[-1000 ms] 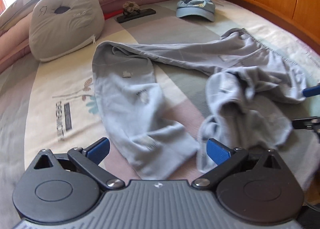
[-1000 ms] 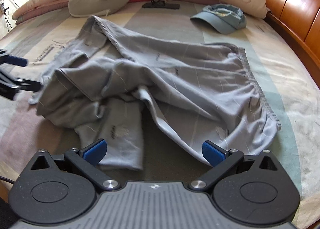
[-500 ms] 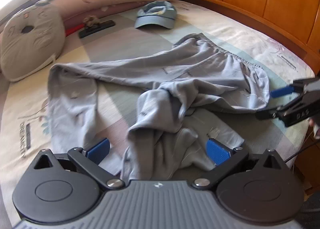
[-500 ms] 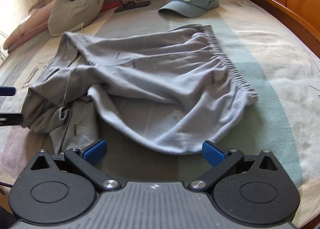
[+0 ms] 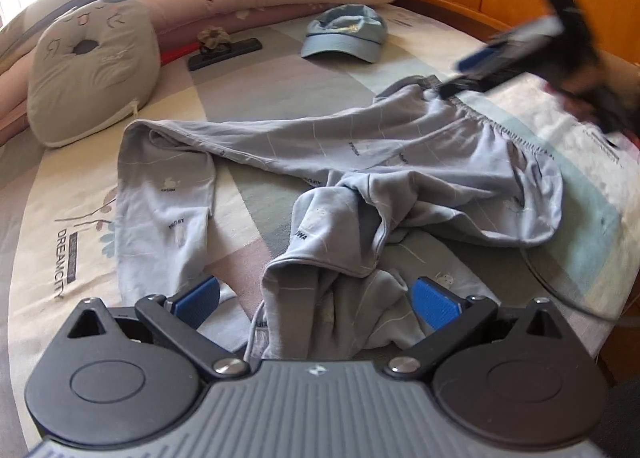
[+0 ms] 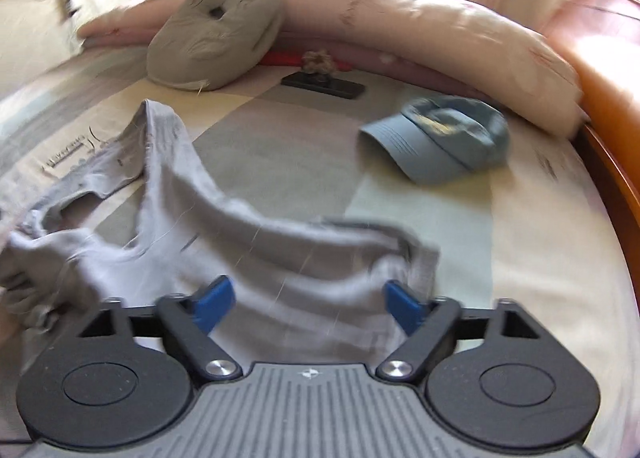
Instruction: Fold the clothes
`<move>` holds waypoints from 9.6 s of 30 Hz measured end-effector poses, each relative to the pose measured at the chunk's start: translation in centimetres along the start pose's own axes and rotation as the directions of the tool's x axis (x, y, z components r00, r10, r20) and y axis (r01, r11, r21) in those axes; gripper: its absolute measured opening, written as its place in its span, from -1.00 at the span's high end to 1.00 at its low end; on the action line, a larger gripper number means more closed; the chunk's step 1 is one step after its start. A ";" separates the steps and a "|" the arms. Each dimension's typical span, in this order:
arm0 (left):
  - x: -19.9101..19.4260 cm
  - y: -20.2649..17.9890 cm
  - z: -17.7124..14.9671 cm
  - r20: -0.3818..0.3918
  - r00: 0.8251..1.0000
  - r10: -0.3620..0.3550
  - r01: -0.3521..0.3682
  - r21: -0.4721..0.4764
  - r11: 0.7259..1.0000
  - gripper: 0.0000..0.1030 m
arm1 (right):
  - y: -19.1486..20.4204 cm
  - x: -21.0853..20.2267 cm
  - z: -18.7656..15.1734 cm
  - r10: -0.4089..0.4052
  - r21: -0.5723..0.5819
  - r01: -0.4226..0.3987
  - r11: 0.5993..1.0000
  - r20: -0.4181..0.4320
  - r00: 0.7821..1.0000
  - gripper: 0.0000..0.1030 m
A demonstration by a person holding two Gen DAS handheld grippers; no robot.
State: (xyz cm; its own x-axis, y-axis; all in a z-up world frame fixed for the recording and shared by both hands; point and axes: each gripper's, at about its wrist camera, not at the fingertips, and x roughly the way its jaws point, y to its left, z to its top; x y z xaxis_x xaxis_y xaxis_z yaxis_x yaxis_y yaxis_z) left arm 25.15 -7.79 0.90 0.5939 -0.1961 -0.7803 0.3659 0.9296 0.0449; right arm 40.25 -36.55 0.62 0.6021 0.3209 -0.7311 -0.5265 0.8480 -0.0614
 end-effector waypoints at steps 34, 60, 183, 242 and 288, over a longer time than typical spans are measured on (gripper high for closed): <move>-0.6 2.0 -3.9 -0.042 0.998 0.053 -0.057 -0.122 0.991 -0.99 | 0.0 10.8 4.2 0.049 -0.365 -0.115 0.924 -0.187 0.981 0.85; -1.2 2.2 -3.4 -0.013 0.999 0.036 -0.037 -0.137 0.990 -0.99 | -6.8 6.5 3.7 -0.025 0.150 0.039 0.988 -0.096 0.995 0.26; -8.7 24.2 -19.0 -0.012 0.989 0.147 -0.136 -0.457 0.879 -0.99 | 38.6 -0.1 3.9 0.510 0.037 -0.514 0.857 -0.201 0.836 0.38; 15.3 25.9 -5.1 0.186 0.782 -0.595 0.508 -0.744 0.434 0.84 | 22.9 -3.9 -6.2 0.358 0.476 -0.359 0.803 0.097 0.929 -0.16; 13.0 35.5 6.3 -0.143 0.797 0.586 -0.577 0.102 0.810 0.52 | 23.2 -6.3 -7.3 0.253 0.465 -0.244 0.851 0.044 0.967 -0.32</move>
State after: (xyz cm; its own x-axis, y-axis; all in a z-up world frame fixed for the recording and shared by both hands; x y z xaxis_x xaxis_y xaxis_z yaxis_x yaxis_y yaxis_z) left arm 50.36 20.66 -3.71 0.5858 0.4333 -0.6849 0.0265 0.8344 0.5505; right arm 19.85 -22.04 -1.15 0.4757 0.5431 -0.6920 -0.3153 0.8397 0.4422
